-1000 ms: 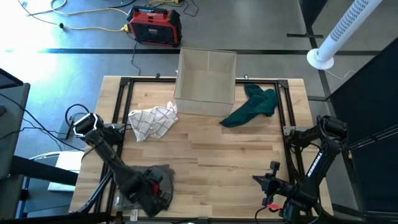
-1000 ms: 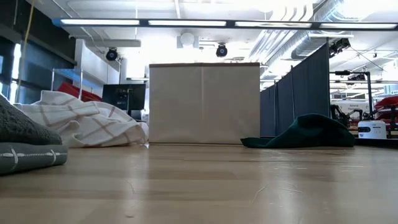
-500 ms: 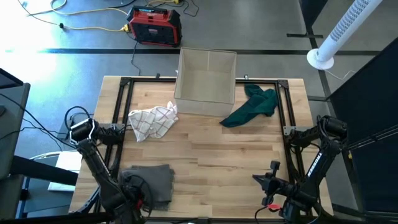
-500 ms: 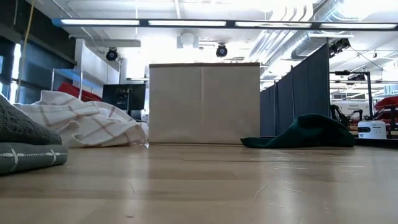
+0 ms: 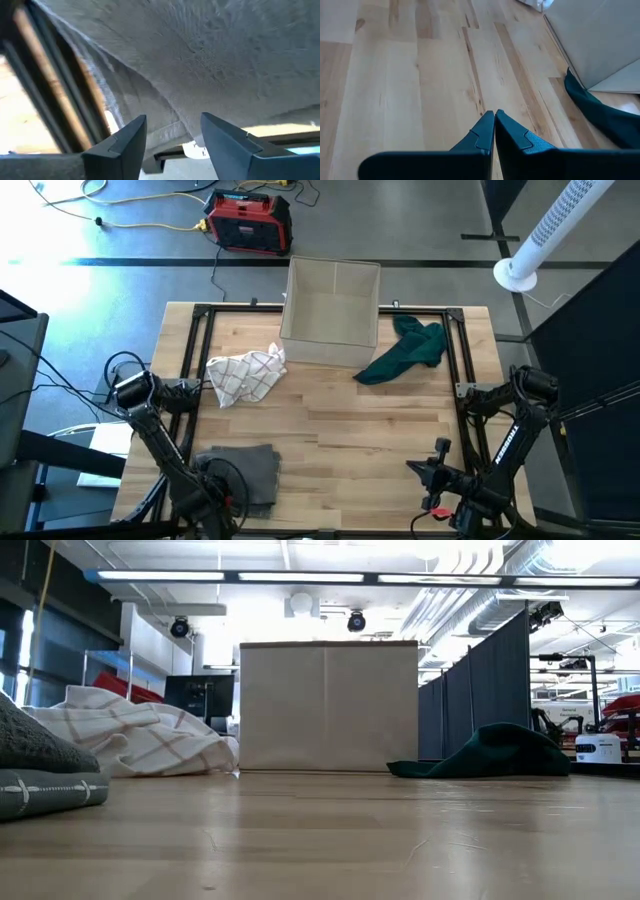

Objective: Fold towel
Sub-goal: Stack the folded dark grey towel on top of the grey checkered towel

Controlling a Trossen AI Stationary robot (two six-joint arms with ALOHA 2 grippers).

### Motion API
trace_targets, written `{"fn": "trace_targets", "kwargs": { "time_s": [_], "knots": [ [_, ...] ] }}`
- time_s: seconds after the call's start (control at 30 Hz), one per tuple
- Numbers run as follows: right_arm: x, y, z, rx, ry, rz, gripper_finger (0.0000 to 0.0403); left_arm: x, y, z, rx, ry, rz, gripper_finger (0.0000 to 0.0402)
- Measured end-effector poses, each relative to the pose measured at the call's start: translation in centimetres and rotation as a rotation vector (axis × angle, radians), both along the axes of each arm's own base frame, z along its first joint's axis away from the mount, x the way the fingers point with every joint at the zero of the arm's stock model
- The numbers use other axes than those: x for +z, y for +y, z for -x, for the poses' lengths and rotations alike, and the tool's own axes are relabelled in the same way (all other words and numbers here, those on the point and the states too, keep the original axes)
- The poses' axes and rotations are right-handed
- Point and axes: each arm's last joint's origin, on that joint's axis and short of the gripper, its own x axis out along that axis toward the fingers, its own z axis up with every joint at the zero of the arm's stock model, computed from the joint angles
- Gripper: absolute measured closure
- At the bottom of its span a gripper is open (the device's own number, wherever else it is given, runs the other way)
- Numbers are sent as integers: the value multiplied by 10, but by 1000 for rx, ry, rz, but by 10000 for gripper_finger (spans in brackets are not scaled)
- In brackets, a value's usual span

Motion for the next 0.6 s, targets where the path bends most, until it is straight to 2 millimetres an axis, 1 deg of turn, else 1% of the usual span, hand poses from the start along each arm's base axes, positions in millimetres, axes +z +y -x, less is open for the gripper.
{"fn": "trace_targets", "kwargs": {
  "time_s": [0.17, 0.3, 0.4, 0.5, 0.6],
  "knots": [
    [0, 0, 0, -1, 0, -3, 403, -21, 2, 2, -1, -16, 27, 214],
    [0, 0, 0, -2, 4, -4, 403, -29, 5, 3, -2, -48, 2, 215],
    [0, 0, 0, -2, 5, -5, 403, -38, 8, 0, -1, -64, 19, 215],
    [0, 0, 0, -2, 5, -6, 403, -42, 9, -1, 3, -39, 54, 217],
    [0, 0, 0, -2, 6, -6, 403, -41, 9, -2, 7, -29, 68, 231]
  ]
}}
